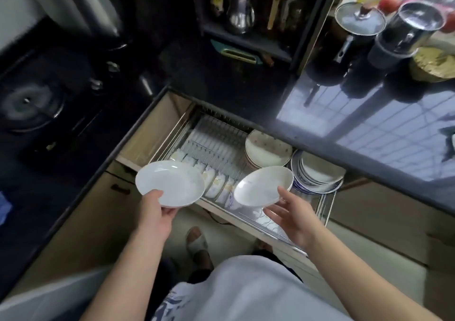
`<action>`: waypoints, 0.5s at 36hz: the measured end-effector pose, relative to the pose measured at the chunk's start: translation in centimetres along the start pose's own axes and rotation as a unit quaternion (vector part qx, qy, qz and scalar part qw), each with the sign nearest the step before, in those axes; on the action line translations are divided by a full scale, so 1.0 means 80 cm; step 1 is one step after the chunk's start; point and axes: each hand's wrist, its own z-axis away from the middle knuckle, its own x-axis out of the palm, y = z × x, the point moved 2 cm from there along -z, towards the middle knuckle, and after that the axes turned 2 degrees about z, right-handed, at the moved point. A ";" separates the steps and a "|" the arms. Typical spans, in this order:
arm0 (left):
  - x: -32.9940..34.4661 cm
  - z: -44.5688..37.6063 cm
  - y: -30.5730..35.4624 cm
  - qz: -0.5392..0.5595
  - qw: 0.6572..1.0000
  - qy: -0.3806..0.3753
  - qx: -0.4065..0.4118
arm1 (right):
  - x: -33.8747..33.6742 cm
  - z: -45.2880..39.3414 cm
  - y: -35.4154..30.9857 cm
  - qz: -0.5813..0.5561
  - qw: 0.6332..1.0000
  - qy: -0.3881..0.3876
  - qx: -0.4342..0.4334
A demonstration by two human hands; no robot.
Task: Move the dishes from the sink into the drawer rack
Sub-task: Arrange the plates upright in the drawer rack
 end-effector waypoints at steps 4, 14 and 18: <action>0.014 -0.052 0.047 -0.084 0.996 -0.023 0.015 | 0.040 -0.010 0.011 -0.027 0.999 0.027 -0.003; 0.061 -0.176 0.110 -0.367 0.916 -0.006 0.164 | 0.170 -0.111 0.015 -0.023 1.000 0.016 -0.003; 0.067 -0.223 0.106 -0.418 0.877 -0.014 0.238 | 0.220 -0.180 0.015 -0.027 1.000 -0.002 -0.001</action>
